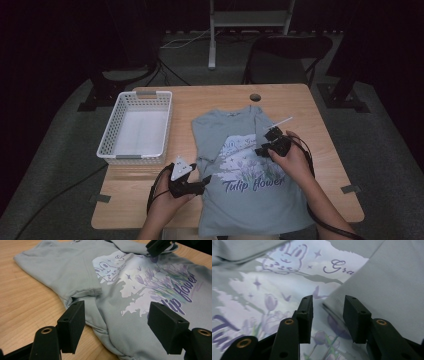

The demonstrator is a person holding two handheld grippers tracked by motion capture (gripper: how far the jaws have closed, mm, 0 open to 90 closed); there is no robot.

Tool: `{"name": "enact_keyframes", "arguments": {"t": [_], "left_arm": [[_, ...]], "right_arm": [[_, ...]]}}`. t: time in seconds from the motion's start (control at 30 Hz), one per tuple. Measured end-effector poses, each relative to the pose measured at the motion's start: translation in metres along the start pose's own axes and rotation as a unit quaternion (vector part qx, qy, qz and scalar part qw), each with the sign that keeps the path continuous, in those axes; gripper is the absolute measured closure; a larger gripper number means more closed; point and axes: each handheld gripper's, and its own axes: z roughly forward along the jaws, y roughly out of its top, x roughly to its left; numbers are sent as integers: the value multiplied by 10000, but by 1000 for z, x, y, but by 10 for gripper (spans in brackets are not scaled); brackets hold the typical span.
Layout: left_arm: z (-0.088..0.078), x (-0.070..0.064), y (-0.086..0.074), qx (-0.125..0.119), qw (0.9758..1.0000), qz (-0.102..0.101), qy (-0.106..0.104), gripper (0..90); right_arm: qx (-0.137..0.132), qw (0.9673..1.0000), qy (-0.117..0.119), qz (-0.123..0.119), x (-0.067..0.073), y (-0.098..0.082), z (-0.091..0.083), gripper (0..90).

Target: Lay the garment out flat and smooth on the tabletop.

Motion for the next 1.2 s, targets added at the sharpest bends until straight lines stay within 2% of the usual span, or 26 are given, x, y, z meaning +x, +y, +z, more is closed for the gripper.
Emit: {"name": "enact_keyframes", "arguments": {"t": [0.17,0.23,0.3,0.37,0.47,0.5,0.57,0.63,0.73,0.8,0.97,1.1,1.2], "left_arm": [[4,-2,-3,54,10000,15,-27,319],[5,-2,-4,59,10000,1,-42,319],[4,-2,-5,58,10000,-22,-51,319],[4,-1,-7,63,9999,-63,-64,319],[4,-1,-9,66,9999,-74,-61,319],[4,-1,-9,67,9999,-88,-62,319],[2,0,-9,43,9999,-108,-50,319],[1,0,-8,3,9999,-113,-41,319],[-1,1,-8,-32,9999,-137,-19,319],[-1,2,-8,-33,9999,-158,-5,319],[-1,2,-9,-9,9999,-150,-8,319],[1,2,-11,16,9999,-170,-23,319],[1,1,-11,20,9998,-183,-58,319]], "right_arm": [[206,9995,-211,-57,-4,1,14,595],[309,9989,-326,-167,-5,0,20,594],[341,9986,-346,-185,-5,0,23,599],[318,9988,-333,-160,-5,0,24,636],[324,9990,-291,-75,-8,2,23,796],[299,9992,-258,33,-10,2,21,843],[290,9993,-197,148,-13,4,20,854],[307,9992,-199,164,-13,6,19,853],[134,9996,-195,171,-14,9,14,852],[-75,9990,-346,281,-18,11,7,860],[-208,9974,-506,479,-28,14,-4,868],[-425,9949,-632,660,-37,16,-15,869],[-624,9916,-686,905,-48,17,-23,868]]}}
